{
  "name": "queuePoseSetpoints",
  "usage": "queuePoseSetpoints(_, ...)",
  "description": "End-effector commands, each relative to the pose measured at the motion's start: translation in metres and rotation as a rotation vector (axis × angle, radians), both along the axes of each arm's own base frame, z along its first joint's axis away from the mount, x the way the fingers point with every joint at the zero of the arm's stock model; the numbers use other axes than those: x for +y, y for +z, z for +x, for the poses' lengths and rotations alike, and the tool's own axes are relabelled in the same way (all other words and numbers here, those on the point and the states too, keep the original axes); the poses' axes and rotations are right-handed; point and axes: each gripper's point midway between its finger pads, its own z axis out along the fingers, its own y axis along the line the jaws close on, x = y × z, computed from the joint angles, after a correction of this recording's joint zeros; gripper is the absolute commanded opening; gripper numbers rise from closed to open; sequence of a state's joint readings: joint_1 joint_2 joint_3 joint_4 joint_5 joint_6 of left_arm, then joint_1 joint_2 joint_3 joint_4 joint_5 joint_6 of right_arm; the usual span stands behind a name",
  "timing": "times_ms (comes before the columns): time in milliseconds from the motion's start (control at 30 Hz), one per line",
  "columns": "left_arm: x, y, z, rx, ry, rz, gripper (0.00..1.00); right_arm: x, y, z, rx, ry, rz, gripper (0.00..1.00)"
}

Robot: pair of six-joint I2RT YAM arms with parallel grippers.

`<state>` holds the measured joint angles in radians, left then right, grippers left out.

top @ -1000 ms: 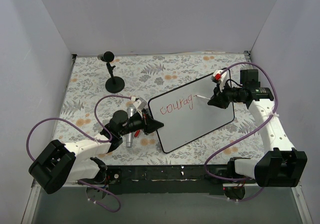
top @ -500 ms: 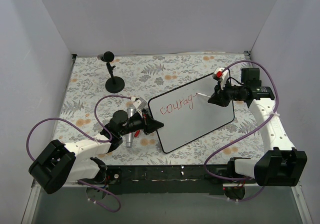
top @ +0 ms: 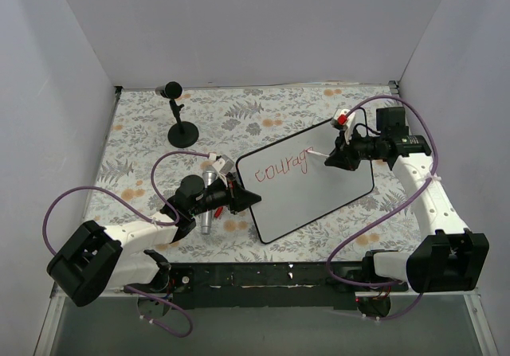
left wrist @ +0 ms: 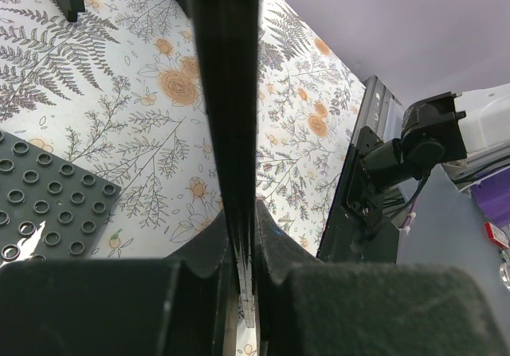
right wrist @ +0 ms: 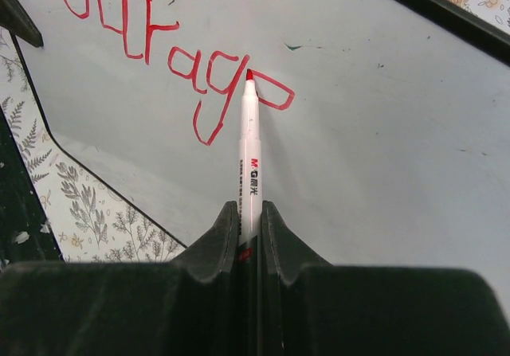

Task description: Write a sentence on the whiteboard

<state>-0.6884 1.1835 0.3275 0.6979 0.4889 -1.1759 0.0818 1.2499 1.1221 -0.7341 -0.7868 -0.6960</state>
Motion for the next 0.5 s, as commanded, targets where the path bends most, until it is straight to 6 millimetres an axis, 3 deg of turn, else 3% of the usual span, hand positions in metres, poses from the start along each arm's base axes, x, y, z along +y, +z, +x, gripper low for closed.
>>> queuePoseSetpoints(0,-0.001,0.000,0.000,-0.071,-0.027,0.027,0.00,0.001,0.005,0.003,-0.034,0.015,-0.013,0.01)
queuePoseSetpoints(467,-0.001,0.002,0.000,-0.075,-0.027,0.028,0.00,-0.015,-0.019,-0.007,-0.002,-0.033,-0.082,0.01)
